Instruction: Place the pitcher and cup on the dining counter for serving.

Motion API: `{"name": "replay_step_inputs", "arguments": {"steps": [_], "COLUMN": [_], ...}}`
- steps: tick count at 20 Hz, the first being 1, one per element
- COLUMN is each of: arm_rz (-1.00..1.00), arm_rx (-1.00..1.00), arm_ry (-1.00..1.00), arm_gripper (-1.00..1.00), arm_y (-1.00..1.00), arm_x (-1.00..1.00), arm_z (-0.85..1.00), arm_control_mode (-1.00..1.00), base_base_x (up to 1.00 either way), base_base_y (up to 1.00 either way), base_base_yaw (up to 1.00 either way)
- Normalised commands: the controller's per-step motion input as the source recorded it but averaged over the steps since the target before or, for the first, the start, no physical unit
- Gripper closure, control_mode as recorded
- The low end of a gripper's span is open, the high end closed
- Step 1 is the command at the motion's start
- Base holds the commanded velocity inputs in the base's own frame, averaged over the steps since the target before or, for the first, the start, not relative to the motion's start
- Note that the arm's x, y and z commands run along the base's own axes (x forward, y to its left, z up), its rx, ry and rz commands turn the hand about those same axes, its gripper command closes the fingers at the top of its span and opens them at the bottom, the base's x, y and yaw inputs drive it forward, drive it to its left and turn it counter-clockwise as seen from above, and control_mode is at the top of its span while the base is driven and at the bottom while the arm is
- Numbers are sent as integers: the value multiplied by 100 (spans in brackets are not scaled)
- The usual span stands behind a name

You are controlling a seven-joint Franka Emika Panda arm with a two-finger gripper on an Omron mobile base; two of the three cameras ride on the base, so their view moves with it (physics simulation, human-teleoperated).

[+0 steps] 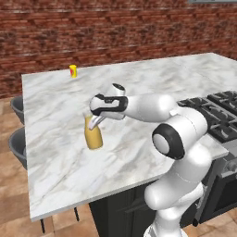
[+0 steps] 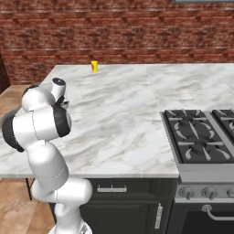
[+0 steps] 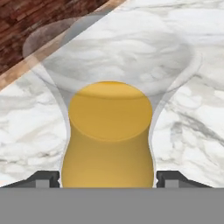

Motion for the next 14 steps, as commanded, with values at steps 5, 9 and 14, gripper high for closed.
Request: {"name": "replay_step_inputs", "arguments": {"steps": [5, 9, 14], "arm_rz": [0, 0, 0], "arm_rx": [1, 4, 7], "arm_ry": [-6, -9, -5], "arm_gripper": [100, 100, 100], "arm_y": [0, -3, -26], "arm_x": [-2, 0, -20], "arm_z": [-31, -21, -26], "arm_control_mode": [-100, -100, -100], "base_base_x": [0, 0, 0], "base_base_y": [0, 0, 0], "base_base_yaw": [0, 0, 0]}}
